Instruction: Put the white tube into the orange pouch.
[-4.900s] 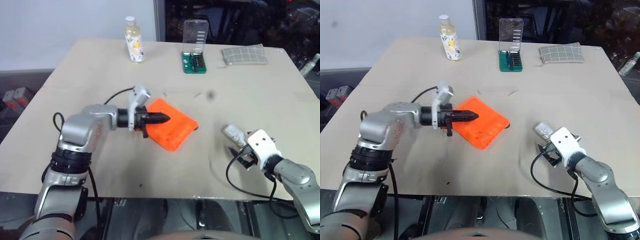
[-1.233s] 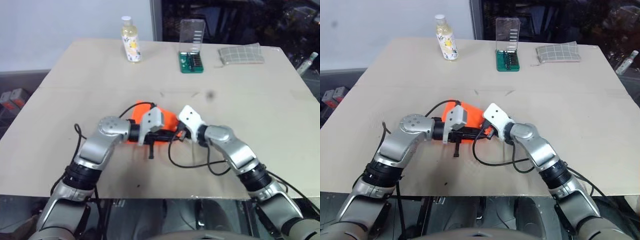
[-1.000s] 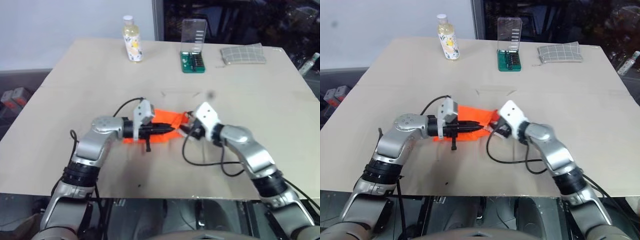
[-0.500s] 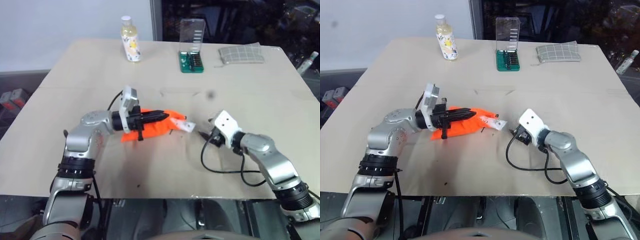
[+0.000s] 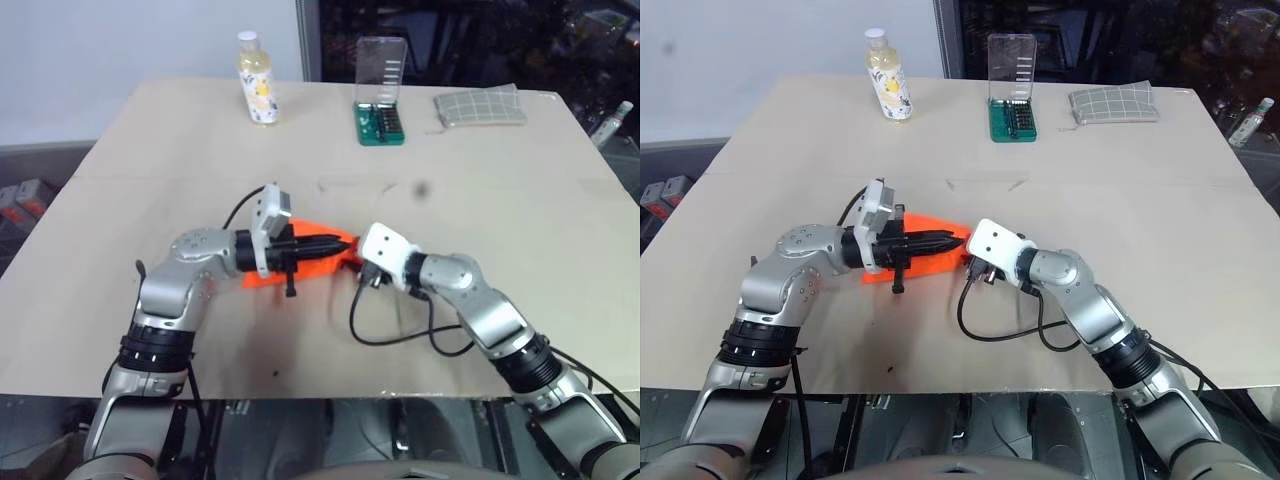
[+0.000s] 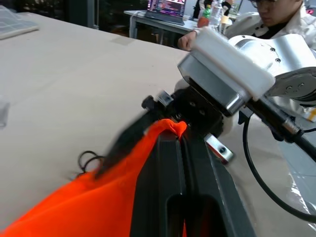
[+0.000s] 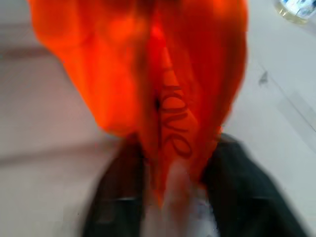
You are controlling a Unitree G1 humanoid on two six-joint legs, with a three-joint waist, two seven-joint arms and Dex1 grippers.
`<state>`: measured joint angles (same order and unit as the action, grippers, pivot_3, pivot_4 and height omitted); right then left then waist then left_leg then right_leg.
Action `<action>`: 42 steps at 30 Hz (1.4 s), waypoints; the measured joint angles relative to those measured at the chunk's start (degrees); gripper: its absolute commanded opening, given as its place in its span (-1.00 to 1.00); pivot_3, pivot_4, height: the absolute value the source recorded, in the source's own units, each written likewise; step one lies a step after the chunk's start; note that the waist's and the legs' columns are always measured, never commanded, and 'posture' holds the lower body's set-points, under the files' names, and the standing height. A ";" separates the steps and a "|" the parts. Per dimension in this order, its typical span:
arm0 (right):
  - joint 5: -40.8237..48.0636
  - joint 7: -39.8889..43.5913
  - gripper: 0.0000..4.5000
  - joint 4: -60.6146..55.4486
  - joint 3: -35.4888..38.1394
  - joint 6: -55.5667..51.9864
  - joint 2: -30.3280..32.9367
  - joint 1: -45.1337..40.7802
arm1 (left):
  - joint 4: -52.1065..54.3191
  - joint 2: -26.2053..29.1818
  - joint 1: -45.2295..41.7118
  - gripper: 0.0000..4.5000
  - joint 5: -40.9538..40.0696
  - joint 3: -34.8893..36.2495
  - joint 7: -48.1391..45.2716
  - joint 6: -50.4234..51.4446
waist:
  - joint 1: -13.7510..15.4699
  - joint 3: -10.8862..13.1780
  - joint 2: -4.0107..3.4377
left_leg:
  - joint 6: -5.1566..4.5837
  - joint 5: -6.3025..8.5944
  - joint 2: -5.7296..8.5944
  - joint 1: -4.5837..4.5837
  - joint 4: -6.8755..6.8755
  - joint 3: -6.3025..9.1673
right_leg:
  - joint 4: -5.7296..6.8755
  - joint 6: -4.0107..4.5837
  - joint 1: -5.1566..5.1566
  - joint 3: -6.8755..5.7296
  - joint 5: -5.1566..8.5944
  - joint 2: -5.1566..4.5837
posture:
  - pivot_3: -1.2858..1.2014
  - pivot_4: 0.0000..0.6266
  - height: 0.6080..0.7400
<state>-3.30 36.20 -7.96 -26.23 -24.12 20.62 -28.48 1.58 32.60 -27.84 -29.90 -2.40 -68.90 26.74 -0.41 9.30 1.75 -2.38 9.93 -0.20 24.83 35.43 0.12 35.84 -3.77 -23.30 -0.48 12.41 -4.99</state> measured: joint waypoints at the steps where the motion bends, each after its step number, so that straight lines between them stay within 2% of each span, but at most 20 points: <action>1: -0.06 0.09 -0.98 -0.14 0.17 0.25 0.39 0.08 | 0.00 -0.01 0.03 -1.00 0.15 -0.01 0.13 0.00 | -0.04 0.00 0.00 | 0.00 0.00 0.00 0.00 0.00 0.00 | 0.00 0.00 0.00 0.00 0.00 0.00 | 0.03 -0.52 1.00; 10: 0.76 1.57 -0.98 -9.56 3.43 -1.37 5.71 5.68 | 0.00 -0.40 0.91 -1.00 0.49 -0.15 1.23 0.01 | -0.11 0.00 0.00 | 0.00 0.00 -0.05 -0.03 0.00 0.00 | 0.02 0.01 -0.01 -0.01 0.01 0.03 | 0.03 -0.52 1.00; 11: 2.02 2.25 -0.71 -10.68 4.51 -2.63 5.78 6.15 | 0.00 -0.42 0.91 -1.00 0.49 -0.15 1.30 0.00 | -0.10 0.00 0.00 | 0.00 0.00 -0.06 -0.02 0.00 0.00 | 0.02 0.01 0.00 -0.01 0.01 0.03 | 0.03 -0.52 1.00; 12: 2.47 2.45 -0.60 -11.18 4.98 -3.31 5.94 6.34 | -0.01 -0.41 0.90 -1.00 0.48 -0.09 1.47 -0.04 | -0.10 0.00 0.00 | 0.00 0.00 -0.06 -0.03 0.00 0.00 | 0.02 0.01 0.00 -0.01 0.01 0.03 | 0.03 -0.52 1.00; 14: 2.63 2.81 -0.18 -11.68 5.30 -4.41 6.63 6.71 | -0.01 -0.41 0.81 -1.00 0.48 0.01 1.74 -0.05 | -0.09 0.00 0.00 | 0.00 0.00 -0.05 -0.03 0.00 -0.01 | 0.02 0.02 0.00 -0.01 0.02 0.03 | 0.03 -0.52 1.00; 19: 1.75 3.44 -0.18 -13.08 4.53 -4.82 8.06 7.51 | -0.01 -0.54 0.43 -1.00 0.49 0.00 1.89 -0.08 | -0.08 0.00 0.00 | 0.00 0.00 -0.05 -0.02 0.00 -0.01 | 0.01 0.01 -0.01 -0.01 0.01 0.03 | 0.03 -0.52 1.00; 29: 3.28 4.93 -0.18 -22.63 14.07 -9.73 18.94 18.44 | 0.05 -0.47 0.18 -1.00 0.48 -0.03 1.84 -0.10 | 0.80 0.00 0.01 | 0.00 0.01 -0.10 -0.04 0.01 -0.05 | 0.00 0.03 -0.01 0.00 0.03 0.02 | 0.03 -0.52 1.00; 33: 2.92 4.61 -0.18 -22.76 13.80 -9.68 19.01 19.27 | 0.06 -0.58 0.15 -1.00 0.50 -0.05 1.78 -0.28 | 0.74 0.00 0.01 | 0.00 0.01 -0.14 -0.06 0.01 -0.07 | 0.00 0.03 -0.02 -0.01 0.03 0.04 | 0.03 -0.52 1.00; 37: 0.84 3.09 -0.66 -19.89 11.37 -8.87 16.97 17.45 | 0.05 -0.60 -0.08 -1.00 0.54 -0.28 1.55 -0.98 | 0.75 0.00 0.01 | 0.01 0.01 -0.11 -0.04 0.02 -0.10 | -0.01 0.03 -0.02 0.01 0.03 0.01 | 0.03 -0.52 1.00; 38: 0.22 2.67 -0.92 -18.87 10.76 -8.56 16.19 16.63 | 0.05 -0.61 -0.21 -1.00 0.54 -0.37 1.48 -1.11 | 0.78 0.00 0.01 | 0.00 0.01 -0.10 -0.04 0.02 -0.11 | -0.01 0.03 -0.02 0.02 0.03 0.01 | 0.03 -0.52 1.00; 42: -1.65 1.79 -0.96 -15.98 8.43 -7.41 14.11 13.96 | -0.02 -0.57 -0.34 -1.00 0.55 -0.37 1.20 -1.32 | 1.03 0.00 0.01 | 0.01 0.01 -0.09 -0.02 0.01 -0.09 | -0.01 0.03 -0.03 0.01 0.03 0.02 | 0.03 -0.52 1.00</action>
<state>-4.95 38.00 -23.94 -17.80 -31.54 34.74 -14.52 1.56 32.03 -28.18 -29.35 -2.77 -67.69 25.42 0.63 9.30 1.77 -2.38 9.94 -0.29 24.81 35.44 0.03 35.83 -3.74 -23.33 -0.46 12.44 -4.98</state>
